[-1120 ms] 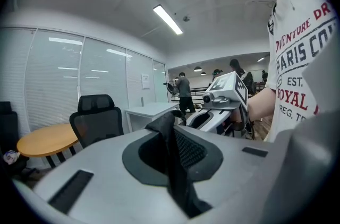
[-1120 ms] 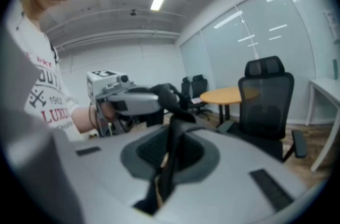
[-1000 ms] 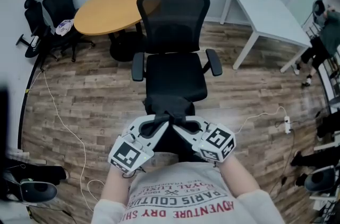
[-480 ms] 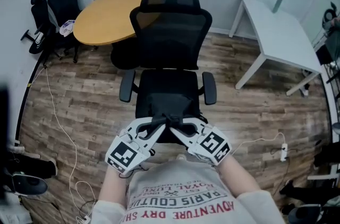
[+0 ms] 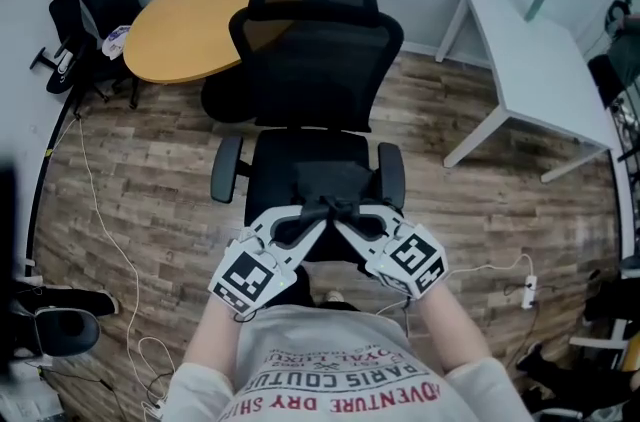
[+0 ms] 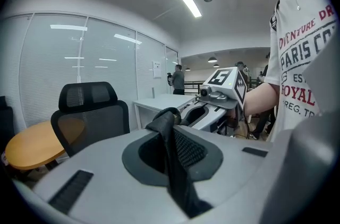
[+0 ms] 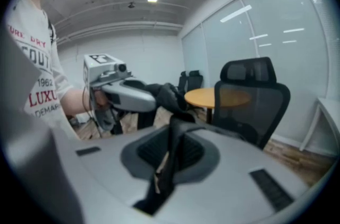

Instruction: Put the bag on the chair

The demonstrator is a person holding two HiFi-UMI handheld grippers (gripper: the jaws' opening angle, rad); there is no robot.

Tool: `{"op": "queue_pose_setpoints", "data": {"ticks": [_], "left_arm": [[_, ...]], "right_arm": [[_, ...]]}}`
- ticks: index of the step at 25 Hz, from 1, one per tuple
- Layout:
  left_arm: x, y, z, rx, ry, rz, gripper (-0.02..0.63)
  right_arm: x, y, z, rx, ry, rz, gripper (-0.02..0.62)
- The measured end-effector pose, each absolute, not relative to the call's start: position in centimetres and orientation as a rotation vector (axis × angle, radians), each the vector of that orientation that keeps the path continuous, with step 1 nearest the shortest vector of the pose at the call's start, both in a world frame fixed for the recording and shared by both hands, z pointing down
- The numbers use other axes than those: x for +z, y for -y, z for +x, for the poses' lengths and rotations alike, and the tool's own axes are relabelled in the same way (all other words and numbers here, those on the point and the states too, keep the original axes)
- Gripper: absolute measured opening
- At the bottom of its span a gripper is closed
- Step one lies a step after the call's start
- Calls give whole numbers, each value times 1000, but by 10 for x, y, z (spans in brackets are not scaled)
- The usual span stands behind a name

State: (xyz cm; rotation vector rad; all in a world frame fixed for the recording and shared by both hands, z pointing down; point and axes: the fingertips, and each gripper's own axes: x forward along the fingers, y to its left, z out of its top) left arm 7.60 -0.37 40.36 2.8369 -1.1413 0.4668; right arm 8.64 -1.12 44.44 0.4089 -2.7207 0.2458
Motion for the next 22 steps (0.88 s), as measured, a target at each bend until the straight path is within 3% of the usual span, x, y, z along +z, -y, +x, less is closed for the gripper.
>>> {"op": "queue_pose_setpoints", "data": {"ticks": [22], "left_arm": [[452, 166, -39, 468, 779, 2911, 44]], "right_arm": [[501, 182, -29, 439, 2625, 597, 44]]}}
